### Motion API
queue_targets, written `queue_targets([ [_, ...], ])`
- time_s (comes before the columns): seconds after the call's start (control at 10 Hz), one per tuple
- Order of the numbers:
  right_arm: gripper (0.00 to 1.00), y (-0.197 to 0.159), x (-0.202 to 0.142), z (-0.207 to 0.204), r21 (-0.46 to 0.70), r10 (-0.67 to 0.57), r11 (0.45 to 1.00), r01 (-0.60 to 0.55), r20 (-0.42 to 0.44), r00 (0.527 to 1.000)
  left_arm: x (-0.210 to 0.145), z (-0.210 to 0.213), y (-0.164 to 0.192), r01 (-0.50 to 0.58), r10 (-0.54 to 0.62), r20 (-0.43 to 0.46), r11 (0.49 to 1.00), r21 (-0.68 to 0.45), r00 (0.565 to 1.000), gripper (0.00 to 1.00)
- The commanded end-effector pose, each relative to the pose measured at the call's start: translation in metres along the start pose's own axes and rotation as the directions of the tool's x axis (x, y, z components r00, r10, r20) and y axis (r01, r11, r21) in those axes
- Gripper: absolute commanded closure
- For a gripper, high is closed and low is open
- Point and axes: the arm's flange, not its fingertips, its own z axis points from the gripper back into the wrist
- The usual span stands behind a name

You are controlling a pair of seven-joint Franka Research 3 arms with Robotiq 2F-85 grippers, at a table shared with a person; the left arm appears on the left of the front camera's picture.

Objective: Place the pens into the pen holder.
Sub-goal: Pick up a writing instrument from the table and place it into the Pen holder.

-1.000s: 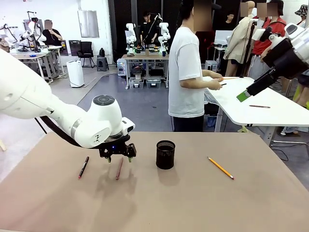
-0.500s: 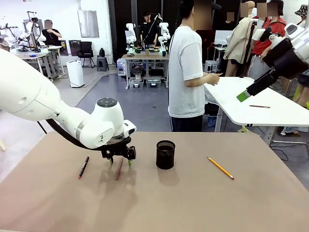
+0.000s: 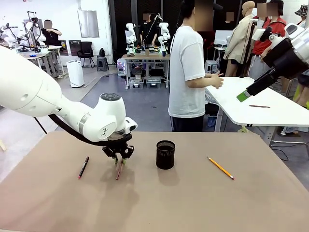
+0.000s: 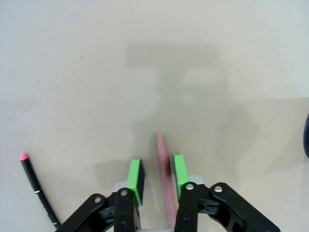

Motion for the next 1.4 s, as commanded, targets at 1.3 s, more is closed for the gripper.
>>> queue_targets([
  [1.3,0.0,0.0,0.001,0.001,0.011,-0.004,1.0,0.004,0.009,1.0,-0.023,0.135,-0.039,0.138,0.452,0.588,0.703,-0.698,0.671,1.0],
])
